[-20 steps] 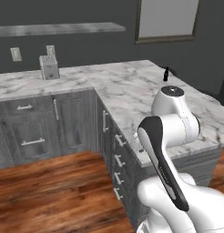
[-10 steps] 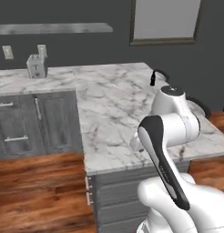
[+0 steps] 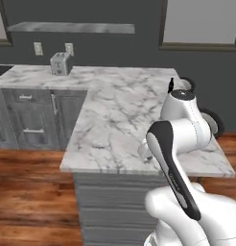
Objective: Place the large bottle from the dining counter next to the other large bottle outside the sink, and place the small bottle from the dining counter next to the other small bottle inside the sink.
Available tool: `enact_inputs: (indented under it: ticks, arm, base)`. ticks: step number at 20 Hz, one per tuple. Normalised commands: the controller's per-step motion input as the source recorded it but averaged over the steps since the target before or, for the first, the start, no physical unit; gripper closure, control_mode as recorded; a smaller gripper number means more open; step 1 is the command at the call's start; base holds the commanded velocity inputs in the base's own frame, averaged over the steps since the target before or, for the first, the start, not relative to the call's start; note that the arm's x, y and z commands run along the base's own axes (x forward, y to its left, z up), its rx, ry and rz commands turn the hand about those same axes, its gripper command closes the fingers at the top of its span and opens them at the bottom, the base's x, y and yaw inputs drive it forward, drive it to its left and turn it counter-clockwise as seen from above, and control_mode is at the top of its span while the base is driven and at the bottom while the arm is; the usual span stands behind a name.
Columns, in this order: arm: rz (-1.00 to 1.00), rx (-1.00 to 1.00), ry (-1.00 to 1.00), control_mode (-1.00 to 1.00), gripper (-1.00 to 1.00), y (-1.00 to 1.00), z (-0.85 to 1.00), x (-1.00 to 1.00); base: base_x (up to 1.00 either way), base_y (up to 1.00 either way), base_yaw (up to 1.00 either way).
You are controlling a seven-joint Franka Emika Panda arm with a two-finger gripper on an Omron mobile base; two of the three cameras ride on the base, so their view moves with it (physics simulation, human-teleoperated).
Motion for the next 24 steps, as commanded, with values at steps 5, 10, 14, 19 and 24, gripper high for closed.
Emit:
enact_inputs:
  ticks: [5,10,14,19,24]
  arm:
    - [0.0,0.0,0.0,1.0,-1.0,0.0,0.0,0.0]
    - [0.0,0.0,0.0,1.0,-1.0,0.0,0.0,0.0]
    - [0.0,0.0,0.0,1.0,-1.0,0.0,0.0,0.0]
    - [0.0,0.0,0.0,1.0,-1.0,0.0,0.0,0.0]
    - [0.0,0.0,0.0,1.0,-1.0,0.0,0.0,0.0]
  base:
    - [0.0,-0.77,0.46]
    - [-0.6,-0.76,0.44]
    - [-0.36,-0.73,0.44]
    - [0.11,-0.84,0.41]
    - [0.18,-0.98,0.38]
